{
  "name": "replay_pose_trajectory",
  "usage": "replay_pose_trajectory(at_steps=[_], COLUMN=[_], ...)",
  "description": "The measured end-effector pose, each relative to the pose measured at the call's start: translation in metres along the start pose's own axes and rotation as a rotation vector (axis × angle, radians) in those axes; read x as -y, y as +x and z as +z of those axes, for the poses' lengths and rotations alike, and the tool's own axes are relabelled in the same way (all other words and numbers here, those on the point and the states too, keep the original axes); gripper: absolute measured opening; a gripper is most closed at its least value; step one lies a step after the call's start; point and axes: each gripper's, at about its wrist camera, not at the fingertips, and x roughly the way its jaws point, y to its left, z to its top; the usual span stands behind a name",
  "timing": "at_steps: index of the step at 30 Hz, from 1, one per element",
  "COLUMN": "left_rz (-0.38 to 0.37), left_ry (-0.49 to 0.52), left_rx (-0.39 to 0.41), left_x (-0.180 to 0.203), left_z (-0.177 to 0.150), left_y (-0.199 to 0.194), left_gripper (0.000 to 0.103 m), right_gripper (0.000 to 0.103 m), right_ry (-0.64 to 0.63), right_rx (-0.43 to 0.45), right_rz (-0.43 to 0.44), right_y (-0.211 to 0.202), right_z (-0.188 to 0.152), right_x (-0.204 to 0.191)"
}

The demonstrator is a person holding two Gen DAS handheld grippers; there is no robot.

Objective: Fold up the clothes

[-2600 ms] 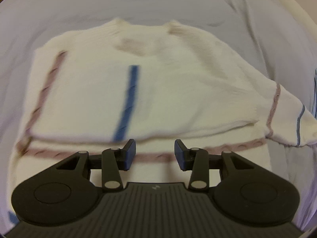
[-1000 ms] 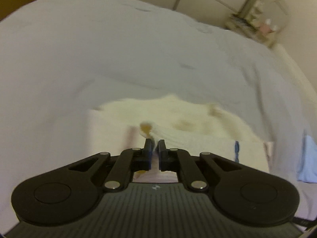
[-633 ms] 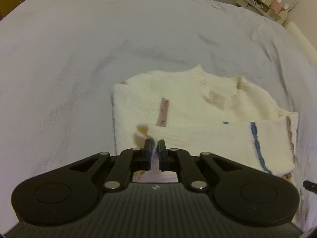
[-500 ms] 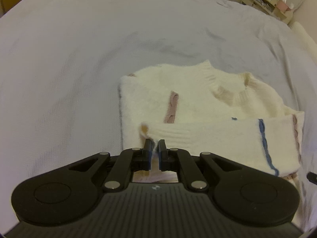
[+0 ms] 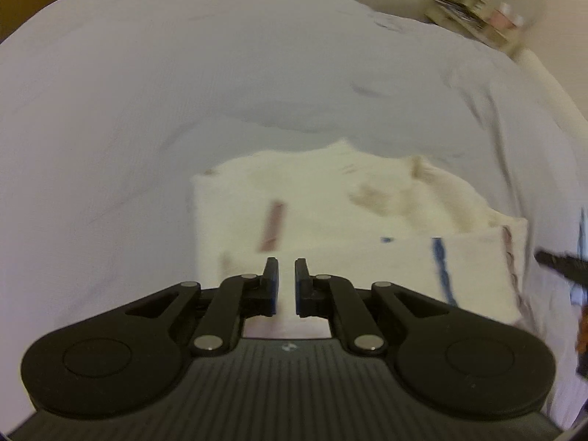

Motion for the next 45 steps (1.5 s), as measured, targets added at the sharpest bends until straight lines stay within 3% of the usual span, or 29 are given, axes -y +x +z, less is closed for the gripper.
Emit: replay_pose_trajectory(at_steps=[1, 3, 6, 9, 12, 14, 17, 20, 22, 24, 25, 27, 31, 35, 40, 45], left_rz=[-0.006, 0.020, 0.072, 0.086, 0.075, 0.071, 0.054, 0.067, 0.065, 0.039, 0.050, 0.064, 0.100, 0.131, 0.157, 0.169], left_ry=[0.013, -0.010, -0.056, -0.106, -0.167, -0.206, -0.243, -0.249, -0.251, -0.245, -0.223, -0.165, -0.080, -0.089, -0.099, -0.072], left_rx=[-0.002, -0.021, -0.054, -0.064, -0.051, -0.041, -0.040, -0.054, -0.068, -0.087, -0.095, -0.069, 0.006, -0.024, -0.031, -0.038], left_x=[0.006, 0.006, -0.002, -0.014, -0.026, -0.032, -0.041, -0.041, -0.041, -0.038, -0.034, -0.026, -0.020, -0.026, -0.029, -0.029], left_z=[0.003, 0.004, -0.001, -0.008, -0.012, -0.013, -0.014, -0.013, -0.013, -0.011, -0.010, -0.008, -0.009, -0.015, -0.024, -0.024], left_y=[0.006, 0.023, 0.038, 0.029, 0.010, 0.002, 0.002, 0.017, 0.031, 0.047, 0.052, 0.051, 0.034, 0.044, 0.050, 0.053], left_gripper=[0.007, 0.007, 0.007, 0.007, 0.011, 0.019, 0.032, 0.039, 0.035, 0.024, 0.013, 0.006, 0.006, 0.006, 0.007, 0.009], right_gripper=[0.017, 0.012, 0.012, 0.012, 0.016, 0.020, 0.023, 0.025, 0.025, 0.025, 0.025, 0.025, 0.025, 0.025, 0.022, 0.024], right_ry=[-0.001, -0.001, -0.009, -0.077, -0.059, 0.009, 0.127, 0.164, 0.167, 0.174, 0.176, 0.172, 0.150, 0.075, 0.005, -0.022], right_rx=[0.009, 0.026, -0.029, -0.095, -0.050, -0.026, -0.011, -0.012, -0.020, -0.032, -0.036, -0.030, -0.003, -0.034, -0.137, -0.051], right_rz=[0.011, 0.033, 0.037, -0.031, -0.023, 0.002, 0.069, 0.131, 0.143, 0.141, 0.140, 0.140, 0.174, 0.227, 0.087, 0.107], right_y=[0.005, 0.016, 0.058, 0.091, 0.076, 0.057, 0.030, 0.015, 0.014, 0.018, 0.020, 0.022, 0.019, 0.037, 0.093, 0.063], right_z=[0.007, 0.020, 0.029, 0.029, 0.032, 0.030, 0.025, 0.017, 0.013, 0.011, 0.010, 0.013, 0.021, 0.025, 0.024, 0.028], right_x=[0.000, 0.001, 0.000, -0.006, -0.002, 0.011, 0.030, 0.036, 0.036, 0.035, 0.034, 0.030, 0.023, 0.005, -0.007, -0.010])
